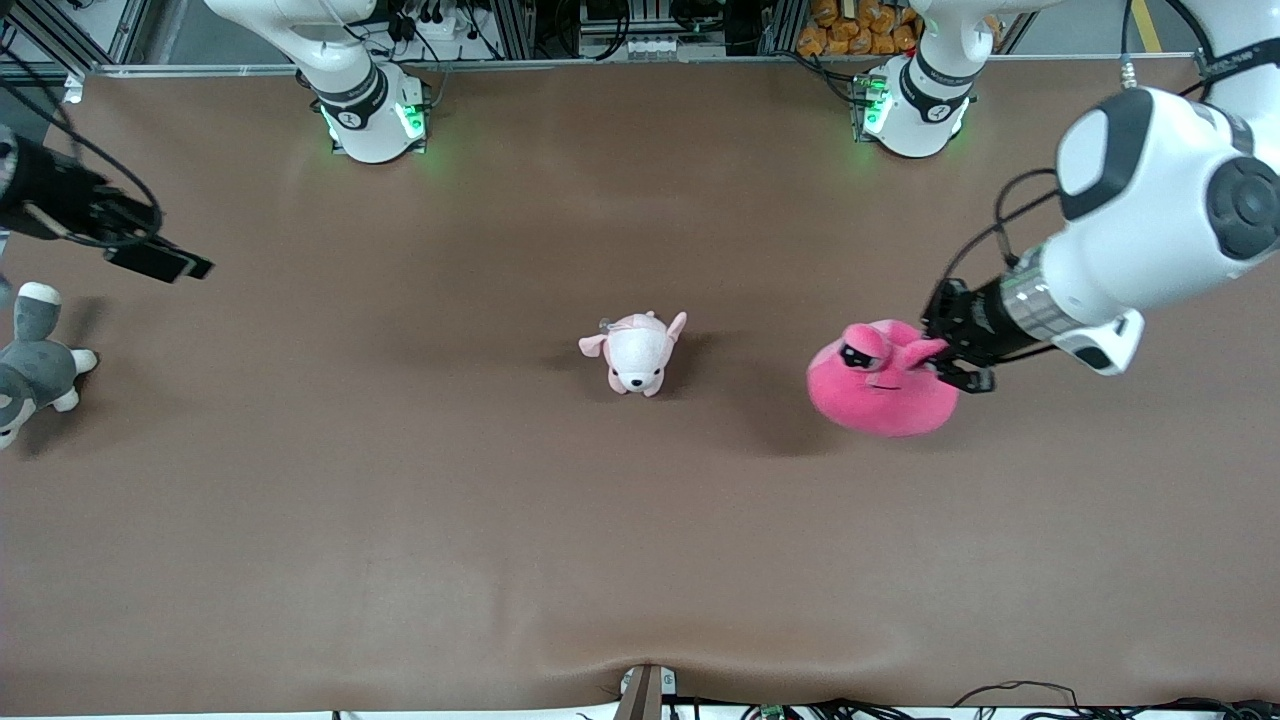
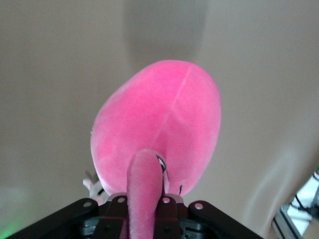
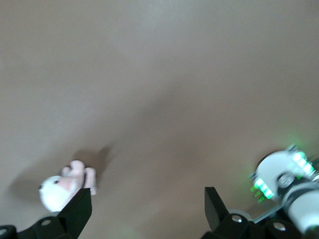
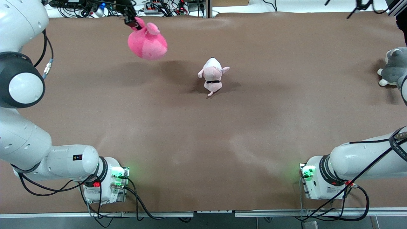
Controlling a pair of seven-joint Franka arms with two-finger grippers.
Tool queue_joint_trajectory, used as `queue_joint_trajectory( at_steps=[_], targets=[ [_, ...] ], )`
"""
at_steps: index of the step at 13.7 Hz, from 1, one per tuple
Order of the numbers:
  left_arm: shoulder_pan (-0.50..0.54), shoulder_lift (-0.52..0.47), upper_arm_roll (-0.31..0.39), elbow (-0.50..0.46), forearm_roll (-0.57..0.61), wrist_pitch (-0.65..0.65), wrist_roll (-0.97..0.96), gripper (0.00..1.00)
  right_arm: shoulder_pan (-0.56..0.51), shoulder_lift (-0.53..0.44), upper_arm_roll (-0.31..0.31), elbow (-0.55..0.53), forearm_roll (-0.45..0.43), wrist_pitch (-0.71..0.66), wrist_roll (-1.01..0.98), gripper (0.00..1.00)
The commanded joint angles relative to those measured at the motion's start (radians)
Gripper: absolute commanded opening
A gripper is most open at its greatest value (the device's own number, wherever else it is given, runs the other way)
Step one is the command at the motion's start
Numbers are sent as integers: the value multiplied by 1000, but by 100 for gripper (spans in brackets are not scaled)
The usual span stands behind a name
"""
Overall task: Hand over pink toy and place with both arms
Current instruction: 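Carry the pink toy with the left gripper toward the right gripper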
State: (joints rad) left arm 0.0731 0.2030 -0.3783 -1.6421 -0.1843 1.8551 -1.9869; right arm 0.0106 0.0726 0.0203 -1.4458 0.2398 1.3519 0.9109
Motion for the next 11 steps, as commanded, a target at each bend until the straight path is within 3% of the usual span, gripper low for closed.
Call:
queue_joint_trajectory(
  at_steps=[1, 3, 6, 9, 11],
  targets=[
    [-9, 35, -62, 92, -27, -23, -76, 0, 54, 18, -2, 16, 76, 70, 275, 100],
    [-76, 61, -71, 154, -66, -22, -151, 0, 141, 38, -2, 18, 151, 143, 492, 100],
    [-180, 120, -71, 269, -67, -5, -269, 0, 277, 78, -2, 19, 165, 323, 777, 100],
    [-260, 128, -71, 295, -67, 48, -345, 0, 388, 107, -2, 22, 171, 470, 1062, 100],
    [-318, 128, -68, 295, -67, 78, -357, 0, 434, 116, -2, 22, 170, 496, 1189, 100]
  ],
)
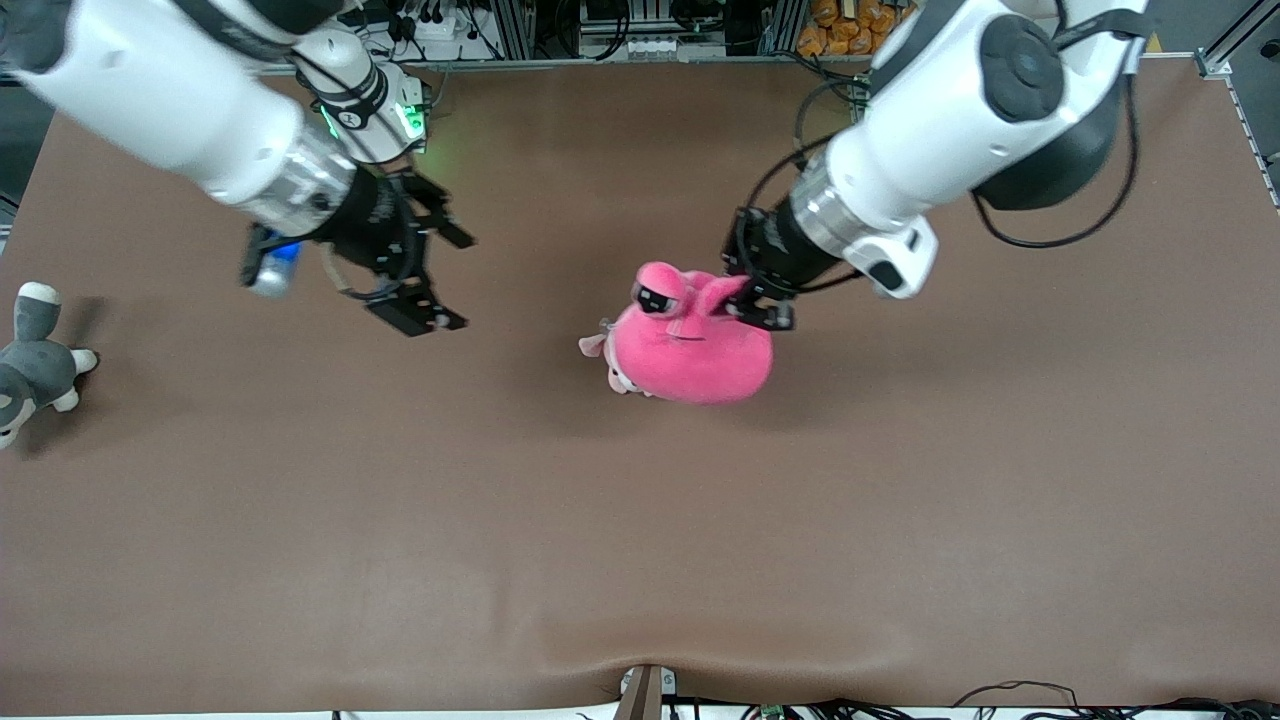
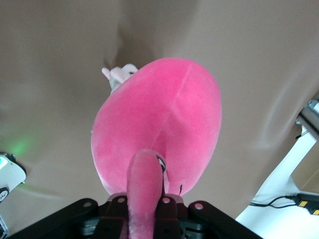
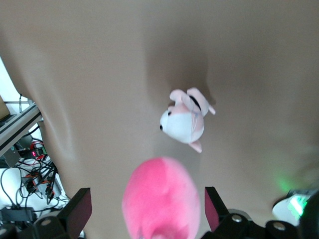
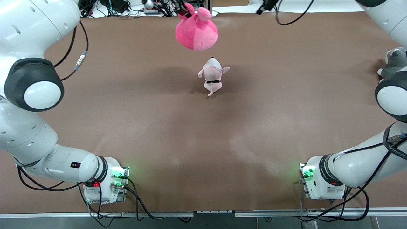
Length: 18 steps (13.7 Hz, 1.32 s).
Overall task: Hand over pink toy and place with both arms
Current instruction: 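Carry the pink toy with the left gripper toward the right gripper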
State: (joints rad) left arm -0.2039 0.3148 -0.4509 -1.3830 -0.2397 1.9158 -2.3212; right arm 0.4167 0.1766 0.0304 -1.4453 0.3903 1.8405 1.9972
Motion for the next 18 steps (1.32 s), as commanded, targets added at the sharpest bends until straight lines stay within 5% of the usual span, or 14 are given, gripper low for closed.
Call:
queue_joint_trajectory(
  at_steps=[1, 6, 9, 11, 13, 14, 18],
  targets=[
    [-67, 18, 6, 36, -10, 41, -32, 0, 60, 24, -12, 22, 18, 35, 148, 100],
    [-143, 43, 8, 36, -12, 132, -61, 0, 168, 80, -14, 19, -45, 135, 259, 100],
    [-163, 53, 8, 36, -12, 158, -67, 0, 174, 83, -13, 11, -65, 123, 258, 74],
    [-164, 55, 8, 36, -12, 160, -75, 0, 180, 84, -13, 8, -68, 111, 258, 68],
    [-169, 56, 6, 36, -12, 160, -80, 0, 185, 96, -13, 8, -68, 105, 252, 33],
    [-172, 55, 6, 36, -12, 160, -80, 0, 186, 104, -13, 9, -70, 106, 244, 6],
    [-177, 56, 8, 35, -12, 160, -81, 0, 180, 109, -13, 19, -84, 106, 183, 0]
  ],
)
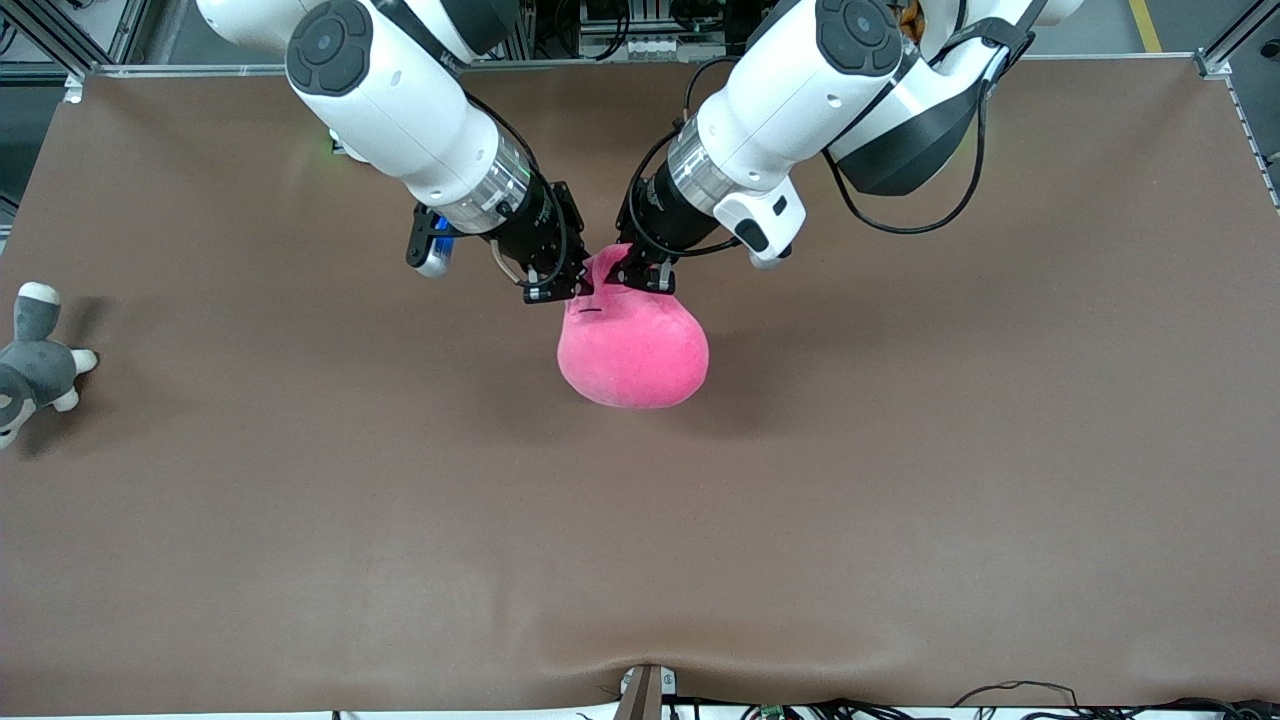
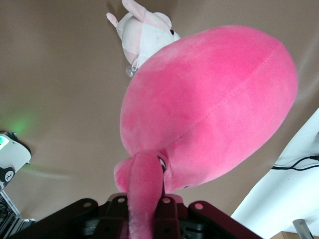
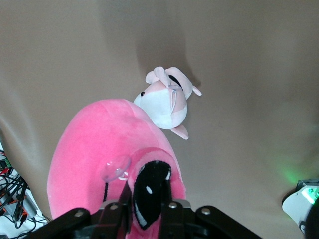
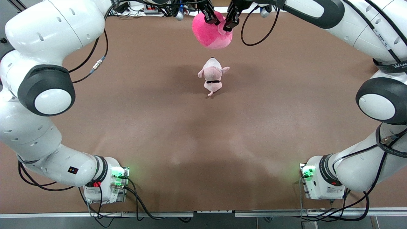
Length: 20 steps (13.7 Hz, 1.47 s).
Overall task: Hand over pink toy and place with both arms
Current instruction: 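Grasp the pink toy with the right gripper while the left gripper releases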
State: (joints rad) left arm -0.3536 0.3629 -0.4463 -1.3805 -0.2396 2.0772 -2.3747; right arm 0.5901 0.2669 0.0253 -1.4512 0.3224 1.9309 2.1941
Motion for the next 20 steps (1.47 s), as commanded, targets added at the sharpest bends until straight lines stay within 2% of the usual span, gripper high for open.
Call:
queue_joint_trajectory(
  at_steps=[1, 5, 6, 7, 12, 14, 17, 20],
  targets=[
    [-27, 8, 3, 32, -12, -2, -28, 0, 1, 17, -10, 26, -16, 14, -14, 0],
    [-25, 8, 3, 32, -12, -2, -28, 0, -39, 15, -13, 50, -9, -28, -16, 0],
    [-22, 7, 3, 32, -12, -2, -28, 33, -49, 15, -13, 67, -9, -52, -17, 0],
    [-21, 4, 3, 32, -12, -2, -28, 99, -58, 15, -13, 78, -8, -71, -19, 0],
    [10, -16, 3, 32, -12, -17, -47, 100, -162, 15, -13, 129, -12, -160, -86, 0],
    [13, -30, 17, 32, -1, -37, -44, 100, -237, 17, -15, 141, -14, -258, -239, 0],
    [60, -59, 86, 32, 6, -135, -15, 100, -415, 35, -15, 123, -9, -397, -585, 0],
    [134, -91, 93, 31, 77, -225, 211, 100, -550, 96, -16, 121, -20, -474, -814, 0]
  ],
)
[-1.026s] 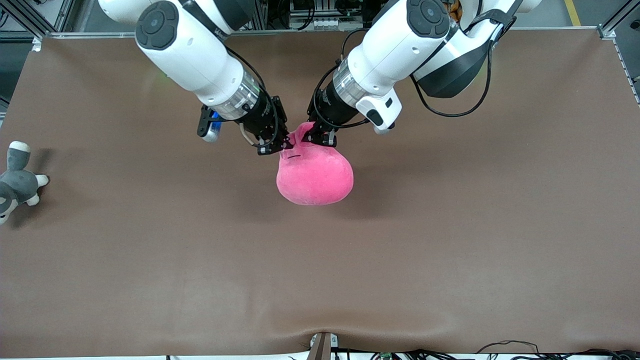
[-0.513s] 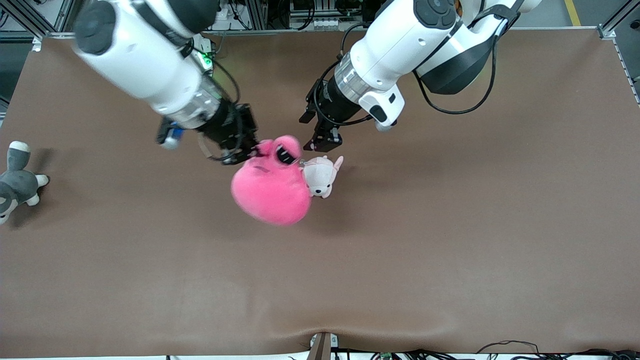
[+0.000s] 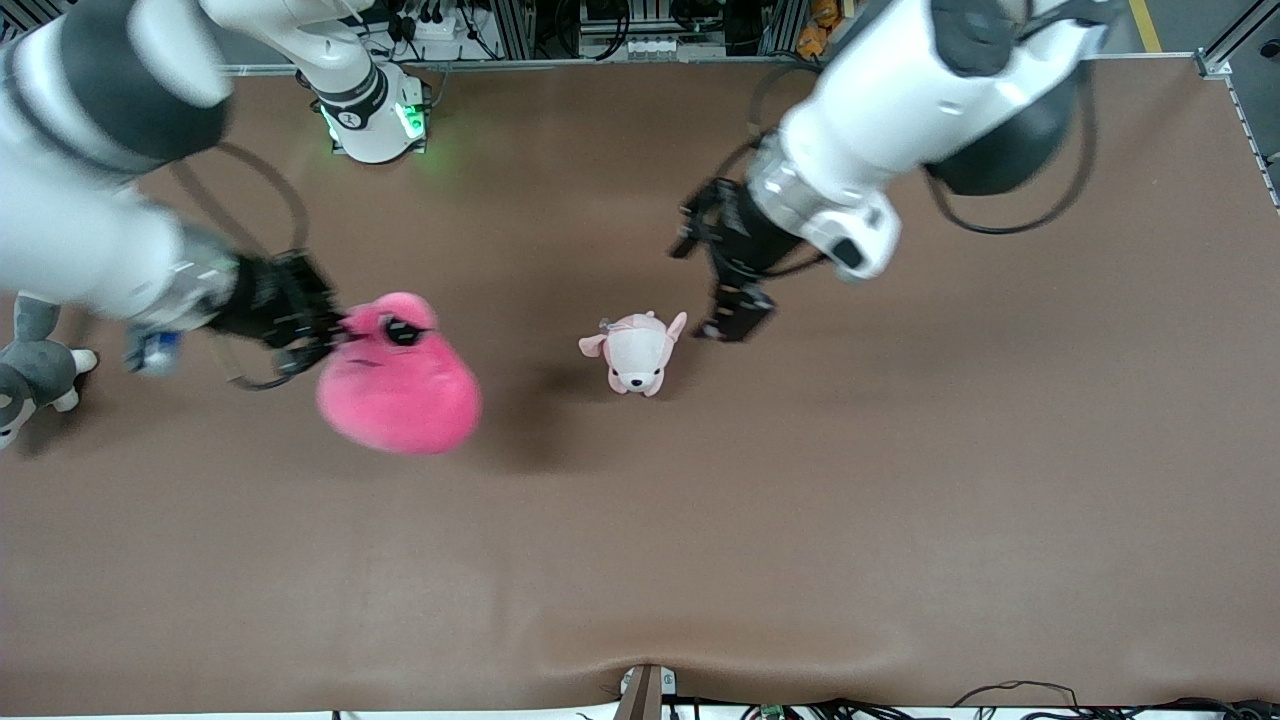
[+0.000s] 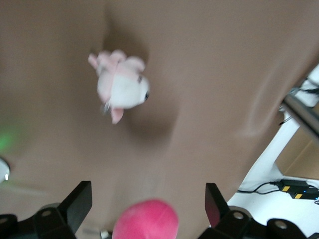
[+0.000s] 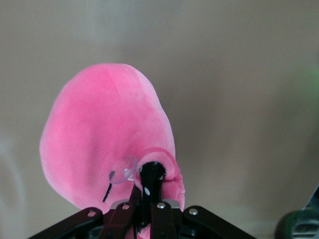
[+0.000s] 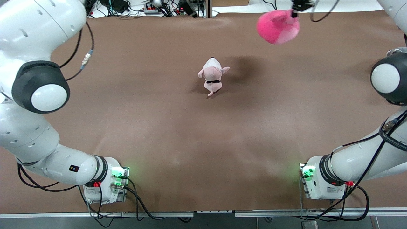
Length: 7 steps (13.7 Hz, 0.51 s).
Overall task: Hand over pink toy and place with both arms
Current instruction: 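Grasp the pink toy with the right gripper while the left gripper releases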
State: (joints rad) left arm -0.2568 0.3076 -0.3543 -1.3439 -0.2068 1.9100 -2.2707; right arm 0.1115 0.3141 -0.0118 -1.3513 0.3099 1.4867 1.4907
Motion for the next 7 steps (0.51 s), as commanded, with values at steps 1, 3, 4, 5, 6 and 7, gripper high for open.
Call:
queue_joint_trajectory(
  at_steps=[1, 3, 4, 5, 6, 7],
  targets=[
    [62, -41, 3, -11, 70, -93, 207, 100, -111, 80, 21, 21, -12, -57, -168, 0],
    [97, -41, 5, -9, 148, -188, 426, 100, -150, 135, 21, 18, -95, -118, -333, 0],
    [117, -41, 2, -9, 186, -227, 571, 100, -162, 163, 21, 18, -142, -150, -404, 0],
    [122, -41, 5, -9, 196, -241, 703, 100, -183, 187, 21, 17, -178, -166, -467, 0],
    [142, -41, 11, -9, 199, -243, 799, 100, -211, 206, 21, 0, -187, -193, -525, 0],
    [171, -42, 11, -9, 202, -249, 873, 100, -229, 209, 21, -38, -192, -200, -588, 0]
  ],
)
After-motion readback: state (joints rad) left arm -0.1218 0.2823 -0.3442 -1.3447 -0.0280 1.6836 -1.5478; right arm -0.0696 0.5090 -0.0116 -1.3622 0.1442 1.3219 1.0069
